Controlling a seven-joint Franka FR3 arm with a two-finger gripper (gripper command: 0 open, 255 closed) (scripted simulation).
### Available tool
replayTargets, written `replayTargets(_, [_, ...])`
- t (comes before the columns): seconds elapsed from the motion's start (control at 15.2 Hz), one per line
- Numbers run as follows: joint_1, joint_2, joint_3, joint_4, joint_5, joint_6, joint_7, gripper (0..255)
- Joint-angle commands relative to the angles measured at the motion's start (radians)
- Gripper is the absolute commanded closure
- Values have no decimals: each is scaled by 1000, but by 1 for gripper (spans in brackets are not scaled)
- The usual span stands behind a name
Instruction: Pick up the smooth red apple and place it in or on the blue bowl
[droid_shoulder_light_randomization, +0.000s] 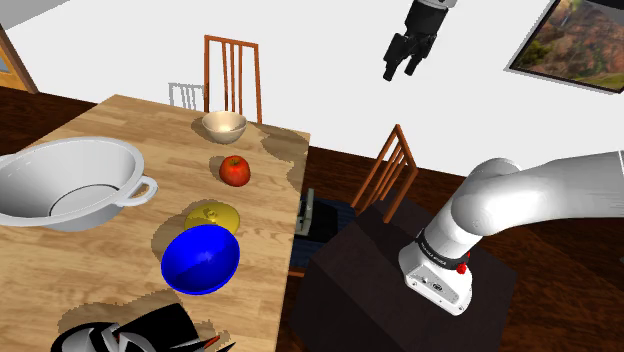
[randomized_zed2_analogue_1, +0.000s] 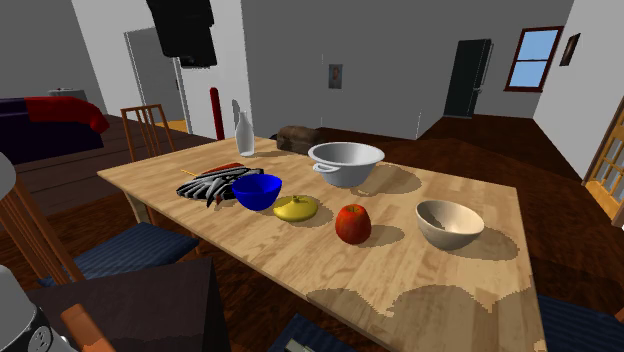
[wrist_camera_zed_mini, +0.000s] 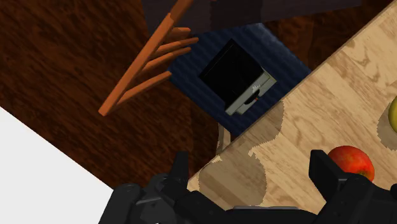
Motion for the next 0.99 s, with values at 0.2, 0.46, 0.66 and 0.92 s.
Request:
replayTargets(0.2, [15,62,25,-23,20,79,31,0])
replayTargets(0.46, [35,160,59,-37,42,184,69,0])
replayTargets(0.66, [49,243,84,-35,55,259,97,0])
replayTargets(0.92, [65,363,116,-14,67,352,133,0])
